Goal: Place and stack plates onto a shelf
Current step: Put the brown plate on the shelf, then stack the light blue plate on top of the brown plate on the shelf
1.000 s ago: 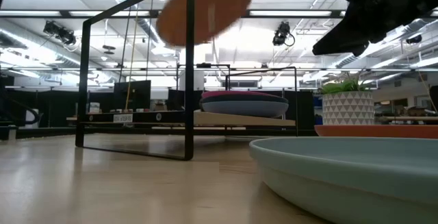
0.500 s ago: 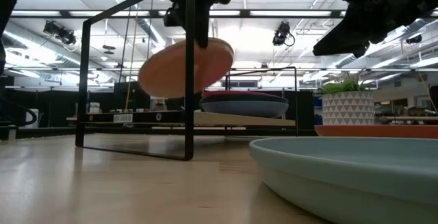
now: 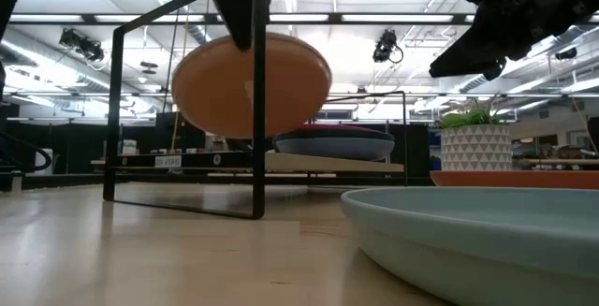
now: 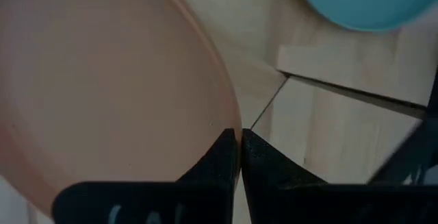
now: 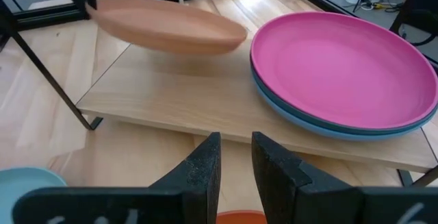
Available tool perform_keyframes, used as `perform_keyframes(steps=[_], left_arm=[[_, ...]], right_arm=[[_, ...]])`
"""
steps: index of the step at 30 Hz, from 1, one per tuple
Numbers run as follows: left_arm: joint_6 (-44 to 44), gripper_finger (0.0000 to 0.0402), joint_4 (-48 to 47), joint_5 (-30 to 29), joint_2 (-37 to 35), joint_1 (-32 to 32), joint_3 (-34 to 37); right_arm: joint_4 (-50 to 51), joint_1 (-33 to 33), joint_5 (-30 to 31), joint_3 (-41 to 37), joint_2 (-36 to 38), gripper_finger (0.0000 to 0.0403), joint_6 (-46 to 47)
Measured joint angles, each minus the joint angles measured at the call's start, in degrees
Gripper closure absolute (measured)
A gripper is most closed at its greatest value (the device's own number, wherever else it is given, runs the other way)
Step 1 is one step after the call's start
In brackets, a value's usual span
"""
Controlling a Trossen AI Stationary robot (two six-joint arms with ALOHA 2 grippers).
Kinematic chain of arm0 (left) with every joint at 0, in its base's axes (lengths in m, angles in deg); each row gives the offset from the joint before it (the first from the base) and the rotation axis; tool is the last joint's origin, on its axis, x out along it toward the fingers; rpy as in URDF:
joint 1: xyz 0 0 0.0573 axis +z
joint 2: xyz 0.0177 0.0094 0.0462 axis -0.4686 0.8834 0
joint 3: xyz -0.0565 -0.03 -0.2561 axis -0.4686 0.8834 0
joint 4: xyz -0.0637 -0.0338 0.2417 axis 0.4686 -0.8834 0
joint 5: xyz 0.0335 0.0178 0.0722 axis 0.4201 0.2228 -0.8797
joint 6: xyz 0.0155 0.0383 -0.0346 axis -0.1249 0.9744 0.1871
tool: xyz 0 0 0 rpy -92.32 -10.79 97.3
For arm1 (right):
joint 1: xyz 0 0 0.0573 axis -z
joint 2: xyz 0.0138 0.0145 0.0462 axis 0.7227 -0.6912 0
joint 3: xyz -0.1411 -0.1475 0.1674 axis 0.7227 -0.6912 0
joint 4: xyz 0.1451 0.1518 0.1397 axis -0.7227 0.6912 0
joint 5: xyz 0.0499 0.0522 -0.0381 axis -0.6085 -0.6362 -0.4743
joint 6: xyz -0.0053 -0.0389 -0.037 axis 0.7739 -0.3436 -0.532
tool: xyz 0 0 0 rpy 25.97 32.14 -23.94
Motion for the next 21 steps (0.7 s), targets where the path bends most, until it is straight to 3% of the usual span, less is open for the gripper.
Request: perform_keyframes(steps=[11,21], left_arm=[[4.59,0.0378,0.07,-0.21,3.65,-0.69,-0.04],[2.21,0.0307,-1.44,-0.16,3.66,-1.02,-0.04]], right_arm=[[-0.24,0.00,-0.08,0.00,0.00,0.0314,-0.06],[-0.01,0.00,-0.58,0.00,-0.01,0.0314,-0.09]])
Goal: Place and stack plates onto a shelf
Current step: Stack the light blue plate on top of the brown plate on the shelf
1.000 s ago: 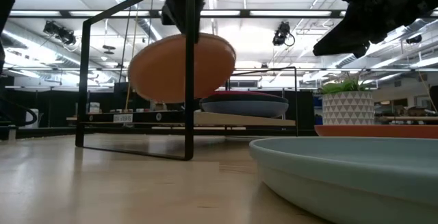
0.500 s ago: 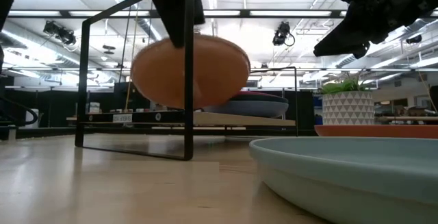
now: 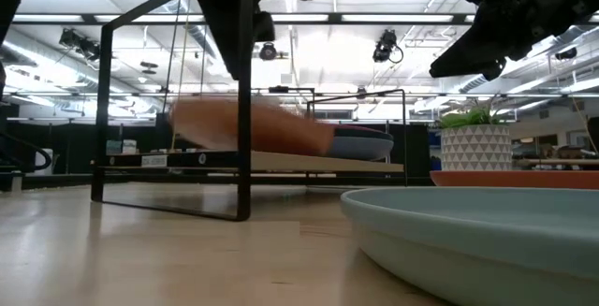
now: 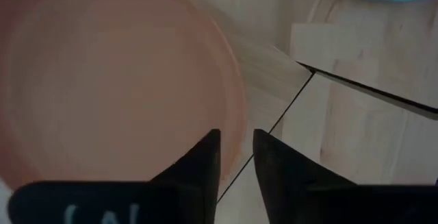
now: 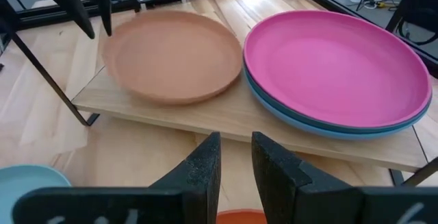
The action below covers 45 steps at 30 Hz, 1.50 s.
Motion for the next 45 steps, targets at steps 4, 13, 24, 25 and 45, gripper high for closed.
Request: perform_keyframes(steps=[4,13,24,25,45], left_arm=[[-0.02,0.0301,0.18,-0.92,0.04,0.40,-1.94],[9.54,0.0300,9.31,-9.56,0.04,-0.53,-7.58],[31.49,0.0299,33.43,-2.81,2.02,-8.95,-4.67],[32.83,0.0299,33.27,-2.96,2.41,-9.82,-4.61],[34.30,0.0327,39.11,-18.94,8.49,-24.11,-4.66]], right_arm=[[-0.40,0.00,0.00,0.00,0.01,0.0314,-0.06],[-0.16,0.00,-1.73,0.00,0.01,0.0314,-0.42],[3.49,-0.49,-4.02,0.00,0.00,0.0314,0.43],[3.59,-0.55,-4.00,0.00,-0.01,0.0314,0.26],[3.25,-0.37,-2.29,0.00,-0.01,0.0314,0.34]])
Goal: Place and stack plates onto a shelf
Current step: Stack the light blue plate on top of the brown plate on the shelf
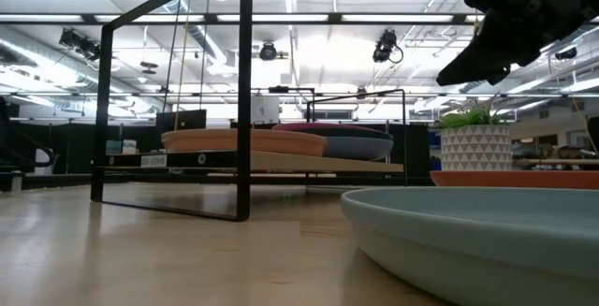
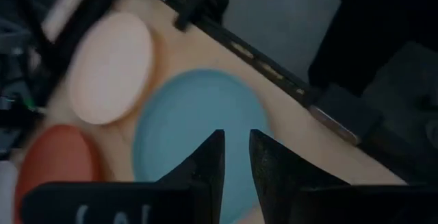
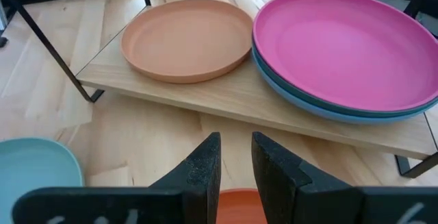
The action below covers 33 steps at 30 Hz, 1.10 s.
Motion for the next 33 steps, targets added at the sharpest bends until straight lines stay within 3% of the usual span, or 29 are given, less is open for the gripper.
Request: perform_keyframes(steps=[11,20,29,33], left_arm=[[0.01,0.0301,0.37,-1.83,8.44,-0.55,0.09],[-0.70,0.0276,-1.38,-1.59,10.32,0.20,0.11],[-1.51,0.0277,-2.56,2.87,12.67,2.52,0.10],[-1.47,0.0300,-3.84,6.26,13.00,3.21,-0.03]], right_arm=[[-0.15,0.00,-0.01,0.00,0.00,0.0314,-0.07],[-0.24,0.00,-0.02,0.00,0.00,0.0314,-0.25],[-0.88,0.04,0.15,0.00,0.00,0.0314,-0.56],[-0.49,0.03,0.10,0.00,0.00,0.0314,-0.39]])
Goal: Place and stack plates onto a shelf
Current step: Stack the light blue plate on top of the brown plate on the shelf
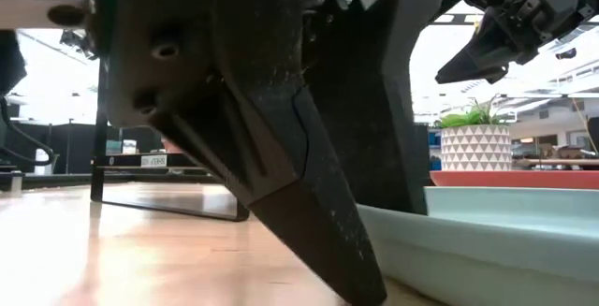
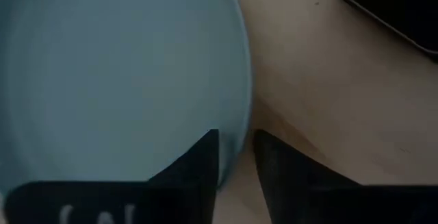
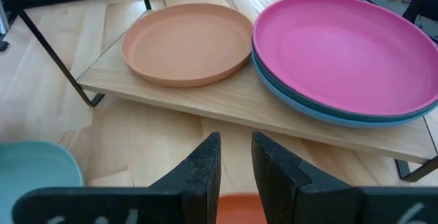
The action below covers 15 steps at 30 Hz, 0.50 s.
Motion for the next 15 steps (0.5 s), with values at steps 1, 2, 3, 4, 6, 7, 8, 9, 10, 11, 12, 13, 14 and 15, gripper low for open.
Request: perform_keyframes(steps=[1,2,3,4,6,7,8,9,10,11,12,13,14,15], left_arm=[[0.28,0.0311,-0.09,0.18,0.02,0.02,-0.01],[0.87,0.0325,-0.14,0.32,0.02,0.00,-0.01],[1.51,0.0340,-0.22,0.40,0.03,-0.04,-0.01],[2.64,0.0357,-0.34,0.47,0.04,-0.11,-0.01],[3.61,0.0384,-0.72,0.30,0.05,-0.12,-0.03],[3.81,0.0387,-0.95,0.43,-0.15,-0.09,-0.03],[3.81,0.0387,-1.31,0.45,-0.34,-0.06,0.00],[3.77,0.0387,-1.49,0.43,-0.71,-0.06,0.08],[3.80,0.0387,-1.76,0.43,-1.29,-0.06,0.22],[3.72,0.0387,-2.09,0.39,-1.96,-0.06,0.09],[3.53,0.0387,-2.20,0.03,-2.87,-0.06,-0.32],[2.71,0.0387,-2.18,-0.38,-3.92,-0.06,-0.83],[1.52,0.0387,-1.85,-0.68,-5.26,-0.06,-1.37],[-0.48,0.0387,-1.86,-0.92,-6.72,0.14,-1.84]], right_arm=[[-0.02,-0.01,-0.11,0.00,0.00,0.0314,0.02],[-0.06,-0.01,-0.12,0.00,0.00,0.0314,0.03],[-0.05,-0.01,-0.12,0.00,0.00,0.0314,-0.01],[-0.04,-0.01,-0.12,0.00,0.00,0.0314,-0.03],[-0.08,-0.01,-0.12,0.00,0.00,0.0314,-0.03],[-0.05,-0.01,-0.13,0.00,0.00,0.0314,-0.04],[-0.08,-0.01,-0.14,0.00,0.00,0.0314,-0.03],[-0.08,-0.01,-0.13,0.00,0.00,0.0314,-0.03],[-0.06,-0.01,-0.14,0.00,0.00,0.0314,-0.06],[-0.02,-0.02,-0.14,0.00,0.00,0.0314,-0.06],[-0.07,-0.03,-0.14,0.00,0.00,0.0314,-0.06],[-0.03,-0.01,-0.14,0.00,0.00,0.0314,-0.06],[-0.05,-0.03,-0.14,0.00,0.00,0.0314,-0.06],[-0.05,-0.03,-0.14,0.00,0.00,0.0314,-0.06]])
